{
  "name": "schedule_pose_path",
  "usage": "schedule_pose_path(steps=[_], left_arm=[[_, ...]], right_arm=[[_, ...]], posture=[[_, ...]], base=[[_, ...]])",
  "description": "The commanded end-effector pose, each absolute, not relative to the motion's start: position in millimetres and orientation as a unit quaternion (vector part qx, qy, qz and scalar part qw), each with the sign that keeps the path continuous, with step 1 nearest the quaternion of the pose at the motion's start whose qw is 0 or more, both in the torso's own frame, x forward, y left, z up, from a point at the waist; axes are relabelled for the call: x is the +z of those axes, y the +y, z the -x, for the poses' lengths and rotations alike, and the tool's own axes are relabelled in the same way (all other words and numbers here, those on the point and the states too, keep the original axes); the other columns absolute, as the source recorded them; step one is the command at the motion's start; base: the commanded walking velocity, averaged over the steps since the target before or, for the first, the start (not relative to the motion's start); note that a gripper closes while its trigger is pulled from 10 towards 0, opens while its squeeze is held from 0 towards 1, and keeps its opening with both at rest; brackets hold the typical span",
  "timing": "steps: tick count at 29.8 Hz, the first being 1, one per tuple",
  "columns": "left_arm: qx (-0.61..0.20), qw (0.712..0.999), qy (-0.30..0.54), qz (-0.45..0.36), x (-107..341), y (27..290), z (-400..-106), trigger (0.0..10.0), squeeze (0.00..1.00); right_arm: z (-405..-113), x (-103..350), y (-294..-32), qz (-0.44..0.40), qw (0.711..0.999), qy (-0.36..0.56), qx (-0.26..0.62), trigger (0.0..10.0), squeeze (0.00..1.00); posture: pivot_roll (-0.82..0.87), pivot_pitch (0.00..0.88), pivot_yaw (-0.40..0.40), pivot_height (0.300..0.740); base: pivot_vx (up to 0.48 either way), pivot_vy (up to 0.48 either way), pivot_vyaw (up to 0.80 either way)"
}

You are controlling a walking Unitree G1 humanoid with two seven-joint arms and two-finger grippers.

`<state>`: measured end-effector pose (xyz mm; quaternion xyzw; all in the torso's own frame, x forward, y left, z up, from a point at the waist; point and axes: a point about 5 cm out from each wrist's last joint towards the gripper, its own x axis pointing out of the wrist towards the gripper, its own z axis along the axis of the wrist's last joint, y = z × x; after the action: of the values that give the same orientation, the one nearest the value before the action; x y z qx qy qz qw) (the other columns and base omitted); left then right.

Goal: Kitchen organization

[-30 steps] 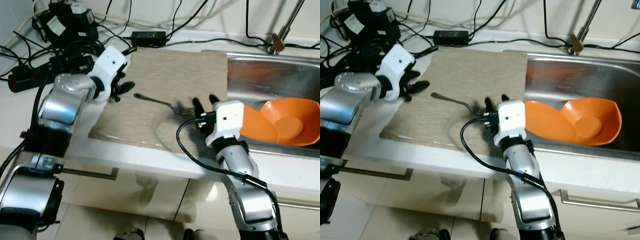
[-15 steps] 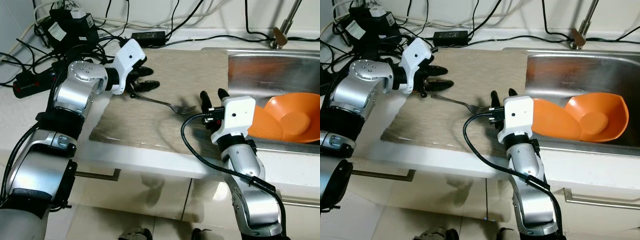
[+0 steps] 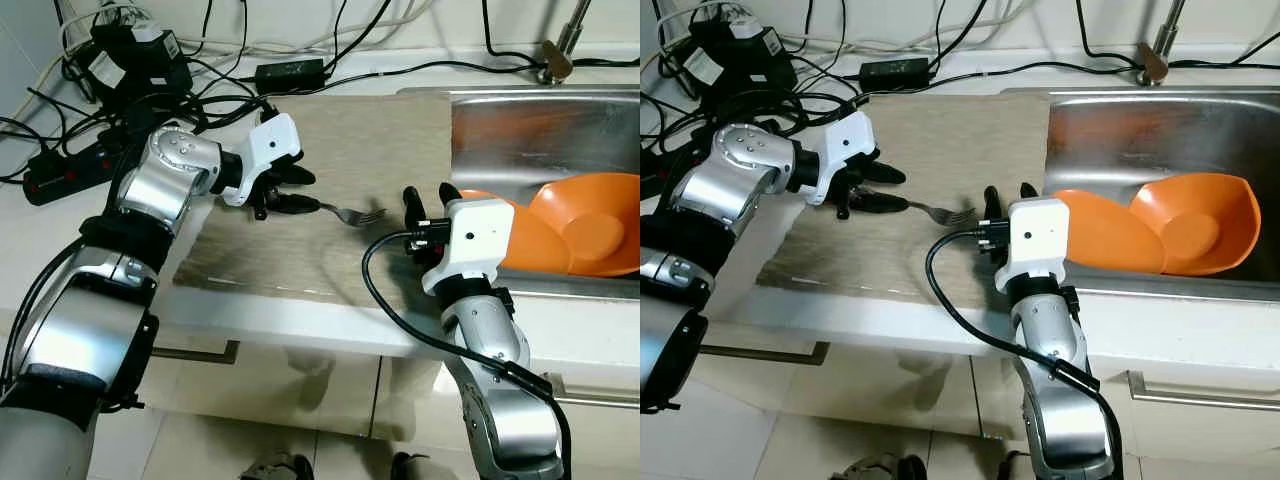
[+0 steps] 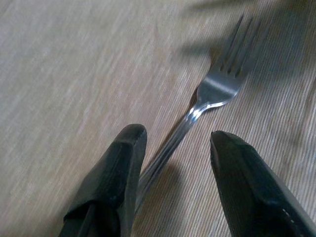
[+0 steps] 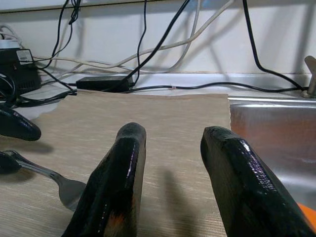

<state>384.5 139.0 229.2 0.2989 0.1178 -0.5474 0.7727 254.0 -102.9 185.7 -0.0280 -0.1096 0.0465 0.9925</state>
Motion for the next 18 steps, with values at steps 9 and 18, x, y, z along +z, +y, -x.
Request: schedule_pose_path(steps=[9, 18], left_arm=[[-0.559, 0.749, 0.137, -0.328, 226, 140, -386, 10.0, 0.0], [-0.575, 0.735, 0.131, -0.334, 225, 128, -387, 10.0, 0.0]], right_arm=[[-248, 188, -99, 0.025, 0.993, -0.104, 0.043, 10.0, 0.0], [-245, 188, -101, 0.026, 0.994, -0.103, 0.034, 10.0, 0.0]], posture=[[-0.07, 0.107, 0.166, 0.732], [-0.08, 0.115, 0.178, 0.732]], base=[[0.0, 0.0, 0.0], [0.0, 0.0, 0.0]])
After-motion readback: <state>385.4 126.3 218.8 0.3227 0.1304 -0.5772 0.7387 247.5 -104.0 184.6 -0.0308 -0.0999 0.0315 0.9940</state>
